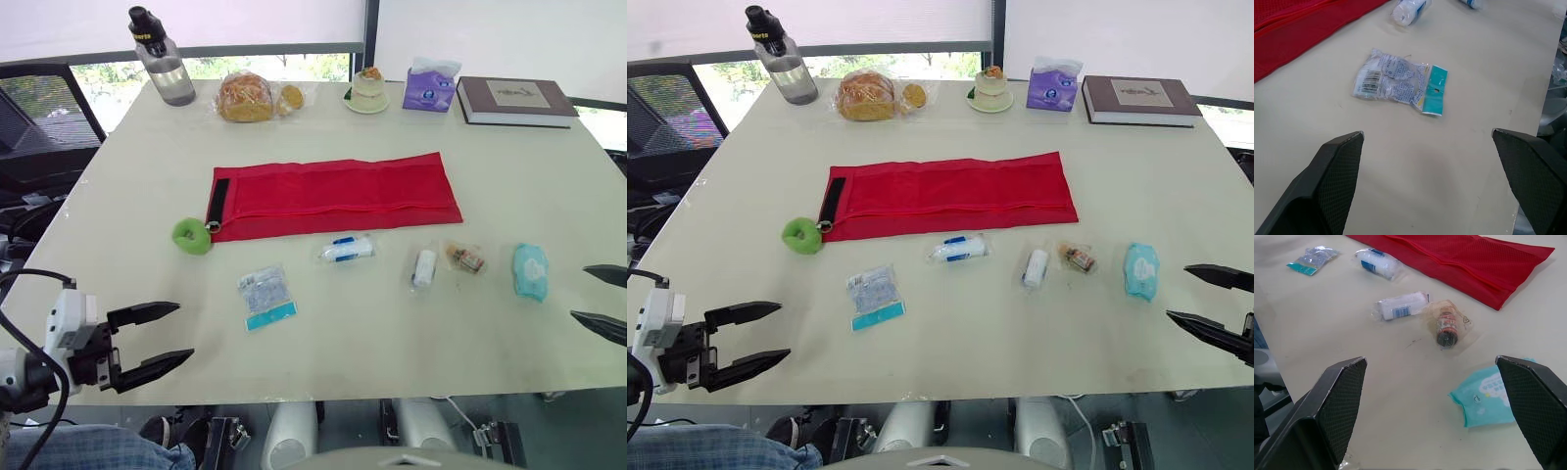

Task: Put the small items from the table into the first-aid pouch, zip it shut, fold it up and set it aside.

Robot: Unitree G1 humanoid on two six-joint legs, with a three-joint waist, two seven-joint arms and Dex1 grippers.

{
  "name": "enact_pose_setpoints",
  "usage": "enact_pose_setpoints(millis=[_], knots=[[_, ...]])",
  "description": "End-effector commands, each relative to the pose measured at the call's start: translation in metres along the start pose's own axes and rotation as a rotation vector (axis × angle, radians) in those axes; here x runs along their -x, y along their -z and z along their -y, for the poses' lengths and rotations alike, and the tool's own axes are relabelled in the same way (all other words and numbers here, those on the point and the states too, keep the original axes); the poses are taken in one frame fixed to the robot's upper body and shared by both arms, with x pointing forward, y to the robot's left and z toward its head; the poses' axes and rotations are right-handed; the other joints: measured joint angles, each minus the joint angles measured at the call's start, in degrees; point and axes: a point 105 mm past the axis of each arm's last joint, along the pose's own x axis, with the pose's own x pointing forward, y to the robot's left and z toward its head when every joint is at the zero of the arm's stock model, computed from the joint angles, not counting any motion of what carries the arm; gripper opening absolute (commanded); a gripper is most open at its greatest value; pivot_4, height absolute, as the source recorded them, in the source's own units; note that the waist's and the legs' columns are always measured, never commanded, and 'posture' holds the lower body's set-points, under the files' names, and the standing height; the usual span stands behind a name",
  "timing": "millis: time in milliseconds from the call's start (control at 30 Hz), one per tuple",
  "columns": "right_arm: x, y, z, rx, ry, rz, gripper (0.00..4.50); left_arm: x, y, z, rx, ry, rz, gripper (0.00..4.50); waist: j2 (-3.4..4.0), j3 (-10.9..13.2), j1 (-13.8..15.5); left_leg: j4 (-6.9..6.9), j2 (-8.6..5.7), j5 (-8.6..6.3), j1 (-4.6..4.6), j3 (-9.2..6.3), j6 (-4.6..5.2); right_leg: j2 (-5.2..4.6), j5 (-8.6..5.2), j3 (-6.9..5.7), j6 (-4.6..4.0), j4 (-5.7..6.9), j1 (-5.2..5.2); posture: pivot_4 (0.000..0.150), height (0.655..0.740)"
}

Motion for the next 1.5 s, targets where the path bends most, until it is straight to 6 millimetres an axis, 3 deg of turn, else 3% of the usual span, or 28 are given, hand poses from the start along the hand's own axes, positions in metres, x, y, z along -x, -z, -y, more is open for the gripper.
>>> enact_pose_setpoints(millis=[33, 500, 633, 700, 767, 867, 933, 1167, 1500], knots=[[0.006, -0.009, 0.003, 0.035, 0.012, 0.009, 4.50, 0.003, -0.005, -0.001, -0.032, -0.013, -0.002, 4.47, 0.00, 0.00, -0.02, 0.00, 0.00, 0.00, 0.00, 0.00, 0.00, 0.01, 0.00, 0.00, 0.00, 0.00, 0.00, 0.150, 0.7400], [0.013, 0.003, 0.009, 0.034, 0.005, 0.039, 4.50, 0.002, 0.001, -0.001, -0.017, -0.036, -0.020, 4.47, 0.00, 0.00, -0.11, 0.01, 0.00, 0.00, 0.02, 0.04, 0.00, 0.02, 0.00, 0.02, 0.00, 0.01, 0.01, 0.150, 0.7400], [-0.006, -0.009, 0.007, 0.042, -0.019, 0.148, 4.50, -0.011, -0.006, -0.003, -0.001, -0.067, 0.051, 4.47, 0.01, -0.01, -0.20, 0.03, 0.00, 0.00, 0.05, 0.03, 0.01, 0.02, 0.01, 0.01, 0.01, 0.03, 0.04, 0.150, 0.7400], [-0.029, -0.023, -0.003, 0.070, -0.086, 0.196, 4.50, -0.019, -0.007, -0.003, 0.092, -0.094, 0.085, 4.47, 0.02, 0.00, -0.30, 0.06, 0.01, 0.01, 0.05, 0.02, 0.01, 0.04, 0.01, 0.03, 0.02, 0.09, 0.04, 0.150, 0.7400], [-0.055, -0.043, -0.020, 0.094, -0.168, 0.245, 4.50, -0.026, 0.007, -0.003, 0.192, -0.151, 0.003, 4.47, 0.03, -0.01, -0.20, 0.11, 0.00, 0.01, 0.08, -0.01, 0.00, 0.06, 0.02, 0.05, 0.04, 0.29, 0.03, 0.150, 0.7400], [-0.075, -0.055, -0.033, 0.101, -0.233, 0.255, 4.50, -0.034, 0.019, 0.001, 0.281, -0.155, -0.068, 4.47, 0.09, -0.01, -0.35, 0.11, 0.00, 0.01, 0.08, -0.02, 0.00, 0.07, 0.03, 0.06, 0.02, 0.31, 0.03, 0.150, 0.7400], [-0.087, -0.061, -0.044, 0.120, -0.283, 0.255, 4.50, -0.046, 0.014, 0.001, 0.377, -0.148, -0.038, 4.47, 0.08, 0.00, -0.30, 0.11, 0.01, 0.01, 0.11, -0.03, 0.00, 0.09, 0.02, 0.08, 0.04, 0.33, 0.03, 0.150, 0.7400], [-0.106, -0.073, -0.064, 0.151, -0.353, 0.241, 4.50, -0.073, -0.004, 0.004, 0.535, -0.114, 0.001, 4.47, 0.06, -0.02, 0.61, 0.26, 0.03, 0.02, 0.00, -0.17, 0.01, 0.16, 0.08, 0.07, -0.03, 0.31, 0.10, 0.150, 0.7400], [-0.115, -0.082, -0.078, 0.180, -0.373, 0.261, 4.50, -0.096, 0.002, -0.001, 0.682, -0.128, -0.011, 4.47, 0.11, -0.05, 1.16, 0.30, -0.03, 0.03, 0.03, -0.23, 0.00, 0.45, 0.20, 0.12, -0.15, 0.34, 0.12, 0.150, 0.7400]])
